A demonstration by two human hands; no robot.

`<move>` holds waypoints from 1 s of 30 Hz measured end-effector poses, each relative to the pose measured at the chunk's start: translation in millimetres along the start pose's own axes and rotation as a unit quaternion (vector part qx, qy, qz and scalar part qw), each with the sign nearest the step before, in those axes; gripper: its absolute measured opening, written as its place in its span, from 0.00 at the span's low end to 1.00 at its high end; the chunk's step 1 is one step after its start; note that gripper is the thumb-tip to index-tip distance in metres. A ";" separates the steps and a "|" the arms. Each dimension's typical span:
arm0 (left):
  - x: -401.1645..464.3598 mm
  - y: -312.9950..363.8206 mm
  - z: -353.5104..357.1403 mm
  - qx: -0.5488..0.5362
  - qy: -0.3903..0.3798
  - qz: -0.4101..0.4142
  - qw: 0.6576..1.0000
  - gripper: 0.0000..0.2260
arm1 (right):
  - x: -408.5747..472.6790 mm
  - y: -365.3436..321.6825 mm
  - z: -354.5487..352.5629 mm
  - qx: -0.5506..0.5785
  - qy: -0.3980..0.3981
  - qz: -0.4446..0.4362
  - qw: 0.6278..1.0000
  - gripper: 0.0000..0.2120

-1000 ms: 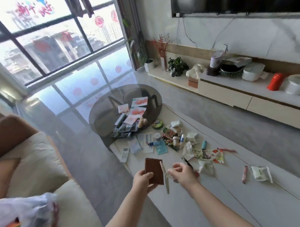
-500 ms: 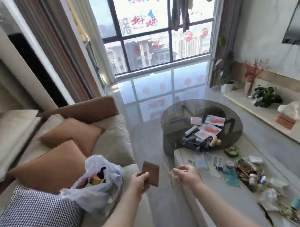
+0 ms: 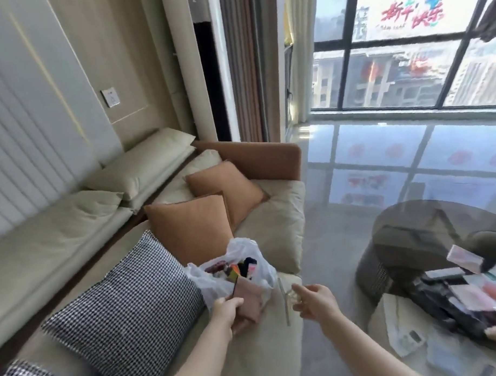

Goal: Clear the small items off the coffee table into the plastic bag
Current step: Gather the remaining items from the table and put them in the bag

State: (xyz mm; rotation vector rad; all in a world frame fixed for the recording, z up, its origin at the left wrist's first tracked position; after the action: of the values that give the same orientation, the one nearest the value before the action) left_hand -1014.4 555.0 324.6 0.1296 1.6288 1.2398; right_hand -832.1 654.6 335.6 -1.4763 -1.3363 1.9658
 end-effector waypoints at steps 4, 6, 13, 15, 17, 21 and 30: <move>15.0 14.4 -10.6 -0.018 0.071 0.004 0.997 0.09 | 37.8 -27.8 13.6 -0.083 -0.040 -0.023 0.995 0.10; 23.8 19.8 -11.0 -0.040 0.095 0.002 0.995 0.06 | 57.7 -38.8 19.7 -0.122 -0.068 -0.025 0.990 0.10; 55.3 31.7 -11.1 -0.105 0.152 -0.018 0.983 0.04 | 115.1 -53.9 48.0 -0.183 -0.114 0.001 0.976 0.13; 67.2 38.4 -12.8 -0.113 0.156 -0.016 0.981 0.04 | 129.2 -54.3 58.4 -0.191 -0.127 0.011 0.973 0.12; 81.5 46.5 -17.9 -0.124 0.161 -0.019 0.979 0.04 | 142.1 -55.0 68.2 -0.194 -0.137 0.023 0.971 0.11; 122.7 57.1 -30.3 -0.123 0.154 -0.038 0.980 0.05 | 174.6 -50.6 87.6 -0.171 -0.112 0.068 0.977 0.12; 238.7 61.1 -48.8 -0.053 0.128 -0.113 0.984 0.03 | 257.2 -28.0 135.4 -0.110 -0.013 0.162 0.981 0.19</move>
State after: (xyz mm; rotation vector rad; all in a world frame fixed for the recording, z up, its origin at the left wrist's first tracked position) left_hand -1188.6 697.1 212.6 -0.2855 1.7366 1.1991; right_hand -1061.5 791.2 217.3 -1.8807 -1.4392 2.0881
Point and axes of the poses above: each hand's wrist, its own x-axis towards the middle knuckle, its own z-axis out of the palm, y = z × x, the point moved 1 cm from there along x, towards the middle knuckle, and after that the axes turned 8 degrees about -y, right-handed, at the moved point
